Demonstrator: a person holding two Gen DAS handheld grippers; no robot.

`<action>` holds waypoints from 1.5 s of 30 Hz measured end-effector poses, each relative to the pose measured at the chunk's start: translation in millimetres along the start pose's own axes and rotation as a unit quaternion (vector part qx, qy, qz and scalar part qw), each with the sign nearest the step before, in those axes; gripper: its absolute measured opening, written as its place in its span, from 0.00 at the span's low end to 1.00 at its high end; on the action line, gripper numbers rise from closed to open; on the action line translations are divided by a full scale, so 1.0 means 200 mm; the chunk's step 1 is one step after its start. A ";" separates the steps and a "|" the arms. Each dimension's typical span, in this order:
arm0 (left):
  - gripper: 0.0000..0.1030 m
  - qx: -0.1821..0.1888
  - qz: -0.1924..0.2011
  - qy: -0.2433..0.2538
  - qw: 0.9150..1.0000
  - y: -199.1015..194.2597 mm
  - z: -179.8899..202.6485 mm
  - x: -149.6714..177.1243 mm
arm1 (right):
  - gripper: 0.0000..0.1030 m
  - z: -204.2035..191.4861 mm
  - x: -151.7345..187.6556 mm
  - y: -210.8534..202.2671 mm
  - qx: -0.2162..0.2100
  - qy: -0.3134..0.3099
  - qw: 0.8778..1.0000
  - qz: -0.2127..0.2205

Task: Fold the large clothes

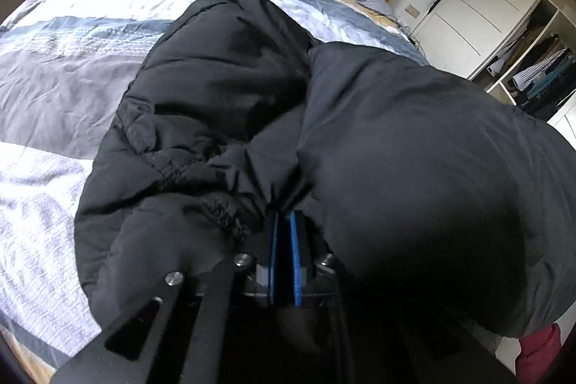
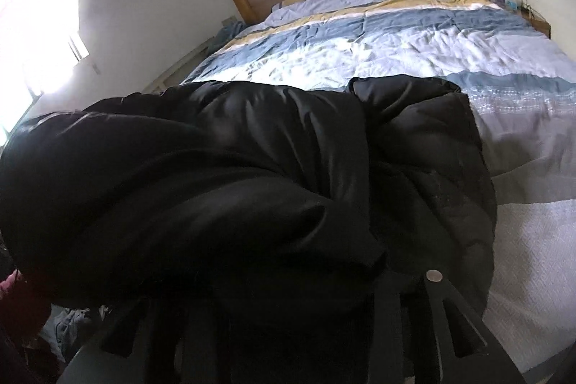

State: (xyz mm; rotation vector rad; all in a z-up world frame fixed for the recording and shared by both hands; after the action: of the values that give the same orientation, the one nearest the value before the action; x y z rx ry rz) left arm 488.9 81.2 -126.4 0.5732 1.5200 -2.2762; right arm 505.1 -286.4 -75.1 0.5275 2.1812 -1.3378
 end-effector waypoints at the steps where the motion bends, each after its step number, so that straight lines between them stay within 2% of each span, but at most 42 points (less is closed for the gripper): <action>1: 0.06 -0.005 -0.002 0.004 1.000 -0.01 0.01 0.01 | 0.40 -0.01 0.01 -0.01 0.005 -0.007 1.000 -0.003; 7: 0.07 -0.022 -0.008 0.000 1.000 -0.13 0.03 0.10 | 0.60 -0.02 0.08 -0.07 0.052 -0.021 0.998 -0.012; 15: 0.08 -0.020 -0.007 -0.014 1.000 -0.40 -0.01 0.32 | 0.67 0.01 0.20 -0.15 0.094 -0.024 0.995 -0.018; 17: 0.08 -0.025 -0.007 -0.018 1.000 -0.46 -0.03 0.38 | 0.82 0.01 0.22 -0.17 0.104 -0.032 0.994 -0.018; 18: 0.08 -0.026 -0.006 -0.021 0.999 -0.50 -0.04 0.40 | 0.84 0.01 0.23 -0.18 0.108 -0.035 0.993 -0.019; 22: 0.08 -0.036 -0.003 -0.029 0.999 -0.58 -0.02 0.45 | 0.85 0.04 0.29 -0.21 0.124 -0.048 0.991 -0.029; 26: 0.08 -0.048 0.004 -0.026 0.998 -0.70 -0.03 0.49 | 0.85 0.09 0.34 -0.29 0.111 -0.035 0.993 -0.027; 30: 0.08 -0.047 0.023 -0.025 0.998 -0.77 0.00 0.37 | 0.85 0.03 0.25 -0.47 0.078 -0.023 0.997 0.011; 32: 0.13 -0.043 0.041 -0.022 0.998 -0.80 0.05 0.24 | 0.85 -0.06 0.13 -0.53 0.061 -0.027 0.997 0.034; 34: 0.26 -0.040 0.057 -0.016 0.997 -0.81 0.11 0.12 | 0.85 -0.14 0.02 -0.56 0.043 -0.028 0.997 0.054; 35: 0.27 -0.037 0.067 -0.011 0.997 -0.81 0.16 0.04 | 0.85 -0.20 -0.03 -0.56 0.030 -0.031 0.997 0.062; 41: 0.30 -0.014 0.084 0.018 0.996 -0.69 0.35 -0.25 | 0.85 -0.48 -0.29 -0.35 -0.001 -0.068 0.996 0.057; 45: 0.31 0.005 0.076 0.041 0.996 -0.50 0.46 -0.31 | 0.85 -0.54 -0.29 -0.17 -0.010 -0.092 0.995 0.032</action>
State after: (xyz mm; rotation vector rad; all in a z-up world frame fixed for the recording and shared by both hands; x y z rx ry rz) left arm 479.9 35.6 16.1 0.7668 1.4502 -2.1692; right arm 507.0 -207.4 24.1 0.4449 2.0098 -1.2778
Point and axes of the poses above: each gripper's, at about its wrist camera, not at the fingertips, and y roughly the way its jaws point, z to its right, x to its underside, the point moved 3 cm from there along y, roughly the way its jaws point, and after that the axes turned 5 degrees about y, right-handed, at the moved point
